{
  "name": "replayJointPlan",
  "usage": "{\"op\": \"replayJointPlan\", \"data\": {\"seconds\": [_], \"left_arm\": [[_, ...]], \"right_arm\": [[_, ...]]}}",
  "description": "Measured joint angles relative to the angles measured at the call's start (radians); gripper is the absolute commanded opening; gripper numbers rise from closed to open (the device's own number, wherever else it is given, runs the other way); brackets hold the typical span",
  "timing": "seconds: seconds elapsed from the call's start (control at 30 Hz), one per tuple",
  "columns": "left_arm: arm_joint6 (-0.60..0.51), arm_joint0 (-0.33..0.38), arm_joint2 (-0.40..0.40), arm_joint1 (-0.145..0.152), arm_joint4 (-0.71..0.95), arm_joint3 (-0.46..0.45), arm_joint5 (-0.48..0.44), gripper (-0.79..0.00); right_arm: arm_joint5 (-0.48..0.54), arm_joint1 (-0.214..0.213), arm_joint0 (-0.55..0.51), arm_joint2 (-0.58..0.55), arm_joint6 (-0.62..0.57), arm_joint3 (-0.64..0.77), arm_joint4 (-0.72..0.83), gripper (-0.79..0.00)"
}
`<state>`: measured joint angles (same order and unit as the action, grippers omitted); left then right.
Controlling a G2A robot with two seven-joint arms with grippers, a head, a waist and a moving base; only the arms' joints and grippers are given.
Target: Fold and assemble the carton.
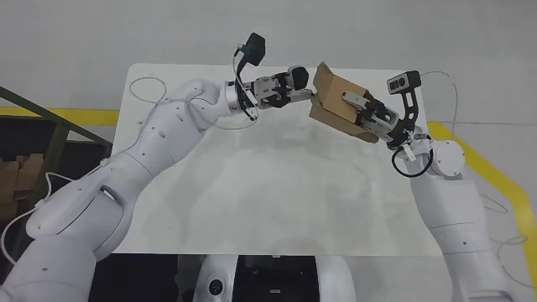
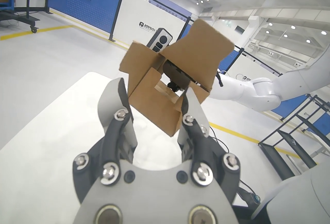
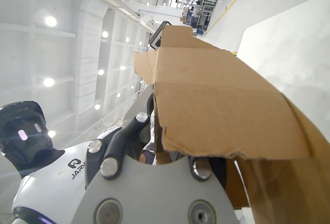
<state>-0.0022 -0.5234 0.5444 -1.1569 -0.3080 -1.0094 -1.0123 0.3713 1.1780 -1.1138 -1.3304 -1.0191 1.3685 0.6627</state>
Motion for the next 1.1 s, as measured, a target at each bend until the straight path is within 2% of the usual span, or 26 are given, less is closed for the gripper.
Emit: {"op": "replayJointPlan", "data": {"seconds": [0.2, 0.37, 0.57, 0.8, 1.1], "left_arm": [[0.005, -0.026, 0.057, 0.016, 0.011, -0.005, 0.000, 0.000], [-0.007, -0.031, 0.097, 0.019, 0.038, 0.030, 0.003, 0.000], [-0.102, -0.014, 0.100, 0.000, 0.149, 0.073, 0.081, 0.000], [-0.315, 0.023, 0.070, -0.035, 0.292, 0.111, 0.188, 0.000], [-0.482, 0.053, 0.044, -0.078, 0.373, 0.164, 0.210, 0.000]], "right_arm": [[-0.004, -0.001, -0.001, -0.001, -0.016, -0.008, 0.011, -0.785], [-0.011, -0.003, 0.002, -0.001, -0.078, -0.022, 0.027, -0.785], [0.007, -0.008, 0.006, 0.012, -0.160, -0.015, -0.018, -0.785], [0.022, -0.012, 0.005, 0.028, -0.208, 0.012, -0.044, -0.785], [0.022, -0.014, 0.008, 0.030, -0.214, 0.015, -0.029, -0.785]]}}
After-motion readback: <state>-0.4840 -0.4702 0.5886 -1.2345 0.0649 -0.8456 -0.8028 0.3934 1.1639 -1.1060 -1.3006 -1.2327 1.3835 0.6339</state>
